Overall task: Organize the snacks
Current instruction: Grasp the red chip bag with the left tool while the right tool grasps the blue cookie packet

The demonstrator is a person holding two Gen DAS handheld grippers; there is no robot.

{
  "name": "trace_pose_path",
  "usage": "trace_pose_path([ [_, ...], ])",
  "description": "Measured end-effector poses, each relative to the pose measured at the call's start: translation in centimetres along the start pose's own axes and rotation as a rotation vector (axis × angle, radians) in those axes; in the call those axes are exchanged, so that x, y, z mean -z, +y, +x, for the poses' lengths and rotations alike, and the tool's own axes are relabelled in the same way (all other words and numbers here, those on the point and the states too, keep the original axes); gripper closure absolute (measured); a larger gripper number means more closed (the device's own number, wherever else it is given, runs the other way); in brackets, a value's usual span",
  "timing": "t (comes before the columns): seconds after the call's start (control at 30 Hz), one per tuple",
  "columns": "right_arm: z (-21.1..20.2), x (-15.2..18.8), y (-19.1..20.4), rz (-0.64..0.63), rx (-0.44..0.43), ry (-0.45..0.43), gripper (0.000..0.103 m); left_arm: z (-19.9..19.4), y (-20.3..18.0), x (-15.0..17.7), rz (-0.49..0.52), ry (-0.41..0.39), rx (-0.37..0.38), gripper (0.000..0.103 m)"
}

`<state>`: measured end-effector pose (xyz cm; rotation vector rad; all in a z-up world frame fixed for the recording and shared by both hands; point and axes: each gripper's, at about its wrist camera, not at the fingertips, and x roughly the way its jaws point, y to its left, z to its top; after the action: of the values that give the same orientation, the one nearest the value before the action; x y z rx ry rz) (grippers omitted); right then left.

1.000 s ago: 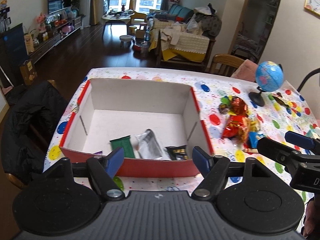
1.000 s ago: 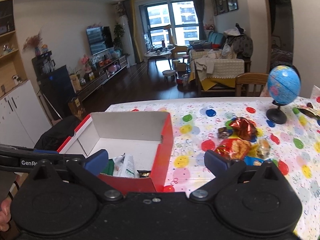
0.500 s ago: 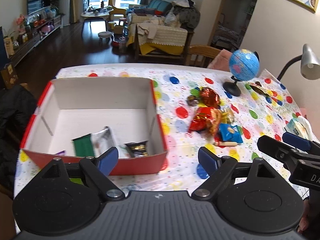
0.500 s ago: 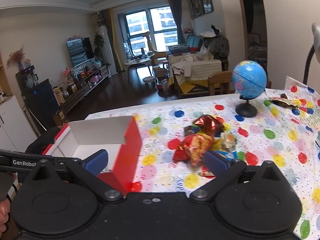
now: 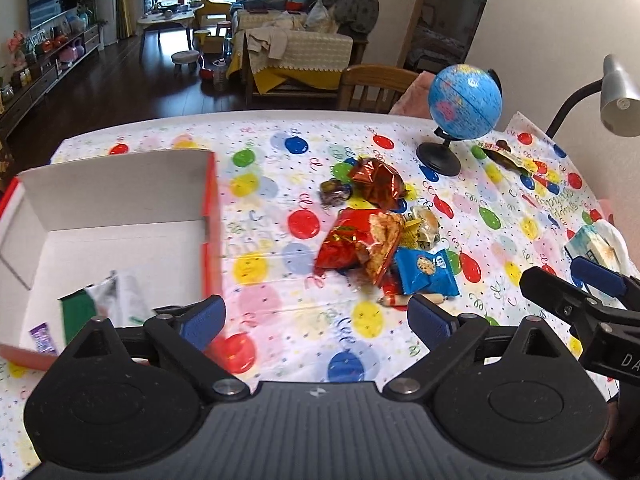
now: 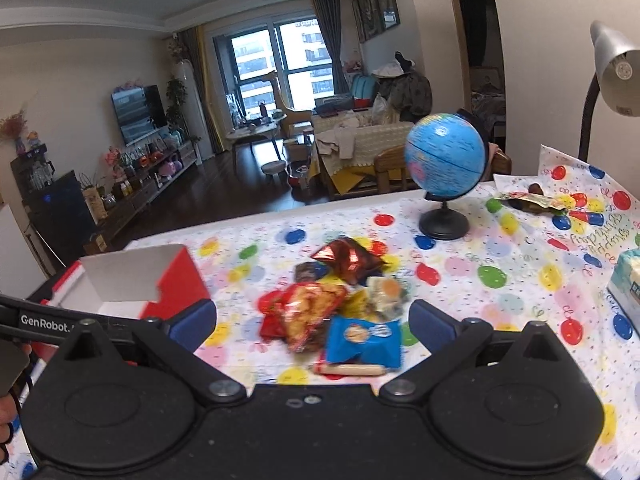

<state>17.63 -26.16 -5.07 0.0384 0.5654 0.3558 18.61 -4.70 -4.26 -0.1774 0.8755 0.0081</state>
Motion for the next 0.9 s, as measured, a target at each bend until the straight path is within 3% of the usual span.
trace_pose_path([
  [0.33,3.9,-0.3,-4.6,-0.056,0.015,0.088,0.000,4.8,-3.3,-2.1,0.022,0.017,-0.052,0.005],
  [0.73,9.8,0.6,-5.5,-0.227,-0.112,0.220,0.005,11.0,-5.5,-4.0,0.086,0.098,-0.062,0.005],
  [0.9,12.4,0.9,-5.6,-0.238,-0.132,0.261,0.006,13.5,-5.9,-5.1,0.093,0.134,-0.054,0.005],
])
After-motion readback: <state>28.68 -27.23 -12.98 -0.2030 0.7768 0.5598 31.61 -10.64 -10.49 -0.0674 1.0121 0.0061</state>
